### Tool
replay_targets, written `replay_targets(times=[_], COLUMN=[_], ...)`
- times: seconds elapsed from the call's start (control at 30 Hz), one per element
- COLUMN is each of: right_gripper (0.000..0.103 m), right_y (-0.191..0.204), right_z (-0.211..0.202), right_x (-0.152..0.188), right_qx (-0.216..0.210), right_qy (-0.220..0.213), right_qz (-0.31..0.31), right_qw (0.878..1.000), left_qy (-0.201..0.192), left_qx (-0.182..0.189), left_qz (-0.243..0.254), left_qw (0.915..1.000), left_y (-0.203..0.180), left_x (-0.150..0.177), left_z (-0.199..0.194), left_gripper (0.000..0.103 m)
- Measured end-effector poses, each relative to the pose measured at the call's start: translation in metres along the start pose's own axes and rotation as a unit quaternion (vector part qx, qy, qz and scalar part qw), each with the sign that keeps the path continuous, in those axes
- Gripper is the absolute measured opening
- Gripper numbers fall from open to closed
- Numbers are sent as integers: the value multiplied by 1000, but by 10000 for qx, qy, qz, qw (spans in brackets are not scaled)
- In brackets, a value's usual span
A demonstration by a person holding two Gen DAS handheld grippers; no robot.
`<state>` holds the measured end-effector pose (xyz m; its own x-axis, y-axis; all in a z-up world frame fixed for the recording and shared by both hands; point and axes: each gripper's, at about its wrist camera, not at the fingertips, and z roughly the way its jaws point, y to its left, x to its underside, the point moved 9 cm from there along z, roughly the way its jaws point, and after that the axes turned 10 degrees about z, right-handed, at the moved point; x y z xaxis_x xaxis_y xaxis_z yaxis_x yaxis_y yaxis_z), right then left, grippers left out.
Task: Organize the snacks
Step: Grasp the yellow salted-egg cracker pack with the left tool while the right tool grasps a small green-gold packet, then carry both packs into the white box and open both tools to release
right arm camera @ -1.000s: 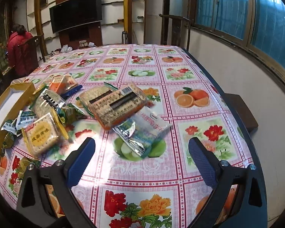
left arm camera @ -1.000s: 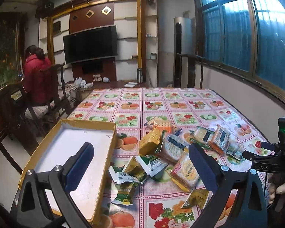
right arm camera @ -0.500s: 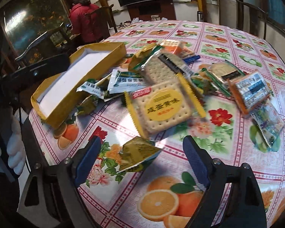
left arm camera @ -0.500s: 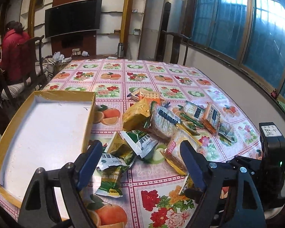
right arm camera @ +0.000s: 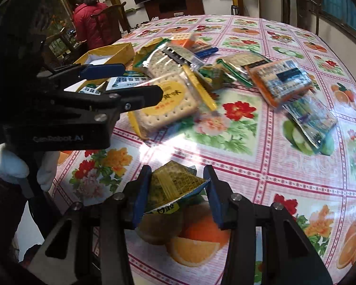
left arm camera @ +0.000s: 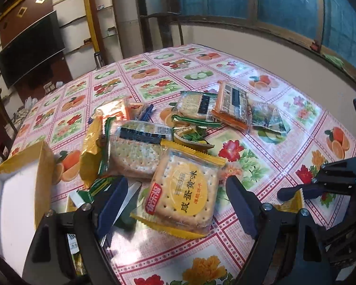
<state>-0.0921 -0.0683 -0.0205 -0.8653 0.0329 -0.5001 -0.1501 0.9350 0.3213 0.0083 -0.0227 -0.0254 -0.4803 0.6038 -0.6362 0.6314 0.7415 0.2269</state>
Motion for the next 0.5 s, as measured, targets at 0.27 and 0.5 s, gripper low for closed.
replay_targets(times=[0.27, 0.5], right_gripper=[47, 47], right_y=[-15, -16], right_z=[-7, -9], right_x=[0, 2], right_qx=[-139, -155], right_qy=[-44, -104], right_qz=[237, 294], right_qw=[9996, 9994], left_qy=[440, 387], left_qx=[-255, 9], left_qz=[554, -23], left_qw=[9972, 9992], left_y=[-15, -16], left_x=[6, 11], left_z=[24, 14], left_gripper=[76, 70])
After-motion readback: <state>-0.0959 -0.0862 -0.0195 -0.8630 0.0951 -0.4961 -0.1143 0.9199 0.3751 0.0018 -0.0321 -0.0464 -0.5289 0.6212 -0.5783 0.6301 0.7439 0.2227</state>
